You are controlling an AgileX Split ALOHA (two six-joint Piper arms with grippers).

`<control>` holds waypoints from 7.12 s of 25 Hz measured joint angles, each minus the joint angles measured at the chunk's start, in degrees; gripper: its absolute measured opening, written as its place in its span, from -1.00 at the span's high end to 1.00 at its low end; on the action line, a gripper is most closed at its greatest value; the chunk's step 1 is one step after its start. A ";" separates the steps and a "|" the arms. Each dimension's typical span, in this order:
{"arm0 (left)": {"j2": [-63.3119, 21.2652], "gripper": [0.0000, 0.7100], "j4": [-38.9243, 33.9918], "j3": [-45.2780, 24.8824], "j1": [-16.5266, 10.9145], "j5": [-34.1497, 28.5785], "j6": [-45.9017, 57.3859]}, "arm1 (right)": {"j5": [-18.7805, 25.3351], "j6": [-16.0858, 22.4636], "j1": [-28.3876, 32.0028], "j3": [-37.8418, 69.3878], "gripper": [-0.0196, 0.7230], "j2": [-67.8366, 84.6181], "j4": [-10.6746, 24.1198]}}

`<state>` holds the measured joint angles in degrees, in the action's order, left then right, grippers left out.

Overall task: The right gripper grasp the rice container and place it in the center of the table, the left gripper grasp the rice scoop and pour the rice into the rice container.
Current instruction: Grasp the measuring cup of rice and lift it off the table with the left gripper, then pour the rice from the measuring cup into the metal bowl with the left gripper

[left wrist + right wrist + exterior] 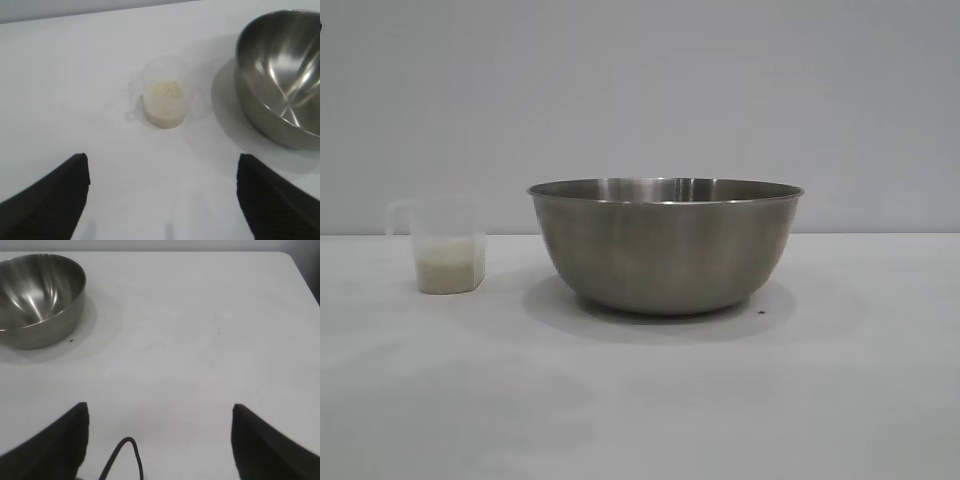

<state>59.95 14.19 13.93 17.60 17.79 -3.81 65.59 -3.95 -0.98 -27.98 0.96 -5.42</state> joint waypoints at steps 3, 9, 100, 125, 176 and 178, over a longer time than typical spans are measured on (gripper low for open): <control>1.07 -0.50 0.44 -2.49 0.03 8.33 0.00 | 0.00 0.00 0.00 0.00 -0.48 0.00 0.00; 10.37 -0.50 1.14 -3.45 0.11 19.21 -0.11 | 0.00 0.00 0.00 0.00 -0.48 0.00 0.00; 60.75 0.18 -6.27 22.23 -3.26 47.38 -1.29 | 0.00 0.00 0.00 0.00 -0.48 0.00 0.82; 64.21 1.00 -10.26 28.40 -3.26 47.38 -1.39 | 0.00 0.00 0.00 0.00 -0.48 0.00 0.82; 45.88 1.00 -48.98 39.20 2.58 39.86 -37.00 | 0.00 0.00 0.00 0.00 -0.48 0.00 0.84; 45.88 1.00 -50.71 39.45 3.12 38.34 -39.93 | 0.00 0.00 0.00 0.00 -0.48 0.00 0.84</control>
<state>105.83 -36.51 53.39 20.72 56.13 -43.74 65.59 -3.95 -0.98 -27.98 0.96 -4.58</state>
